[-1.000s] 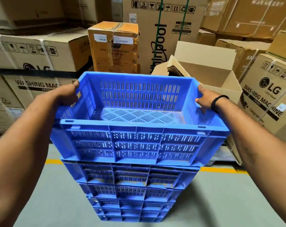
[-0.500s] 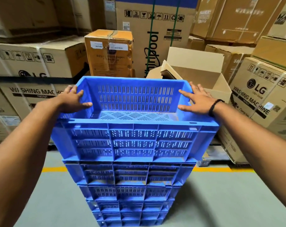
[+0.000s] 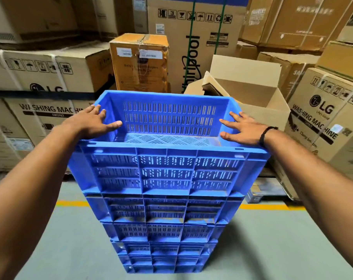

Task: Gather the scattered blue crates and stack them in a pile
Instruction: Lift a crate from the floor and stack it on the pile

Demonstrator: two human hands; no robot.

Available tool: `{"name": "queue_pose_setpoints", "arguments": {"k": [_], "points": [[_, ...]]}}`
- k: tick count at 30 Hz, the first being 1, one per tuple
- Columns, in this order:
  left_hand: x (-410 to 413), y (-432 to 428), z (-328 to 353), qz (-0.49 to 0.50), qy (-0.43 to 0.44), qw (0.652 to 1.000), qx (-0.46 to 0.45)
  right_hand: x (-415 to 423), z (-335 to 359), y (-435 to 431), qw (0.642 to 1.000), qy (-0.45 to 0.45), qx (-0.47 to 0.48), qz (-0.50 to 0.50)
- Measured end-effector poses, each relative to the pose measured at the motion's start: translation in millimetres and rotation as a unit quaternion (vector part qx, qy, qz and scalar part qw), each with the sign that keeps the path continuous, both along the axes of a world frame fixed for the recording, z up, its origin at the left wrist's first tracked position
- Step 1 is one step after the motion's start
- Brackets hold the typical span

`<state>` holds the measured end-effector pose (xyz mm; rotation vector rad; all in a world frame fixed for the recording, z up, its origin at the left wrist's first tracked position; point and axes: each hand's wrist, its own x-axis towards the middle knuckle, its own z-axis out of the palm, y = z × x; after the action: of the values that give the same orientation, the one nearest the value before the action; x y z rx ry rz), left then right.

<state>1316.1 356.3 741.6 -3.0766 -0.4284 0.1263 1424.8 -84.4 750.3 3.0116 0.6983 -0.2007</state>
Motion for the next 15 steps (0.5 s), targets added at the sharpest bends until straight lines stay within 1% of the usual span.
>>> {"name": "queue_pose_setpoints", "arguments": {"k": [4, 10, 15], "points": [[0.3, -0.8, 8.5, 0.003, -0.014, 0.999, -0.038, -0.9, -3.5, -4.1, 1.000, -0.001, -0.013, 0.010], [-1.3, -16.5, -2.2, 0.001, -0.032, 0.999, -0.016, 12.4, 1.8, -2.3, 1.000, -0.013, -0.012, 0.010], [5.3, -7.4, 3.2, 0.004, -0.035, 0.999, -0.041, -2.2, -2.1, -6.5, 0.999, -0.014, -0.035, 0.009]]}}
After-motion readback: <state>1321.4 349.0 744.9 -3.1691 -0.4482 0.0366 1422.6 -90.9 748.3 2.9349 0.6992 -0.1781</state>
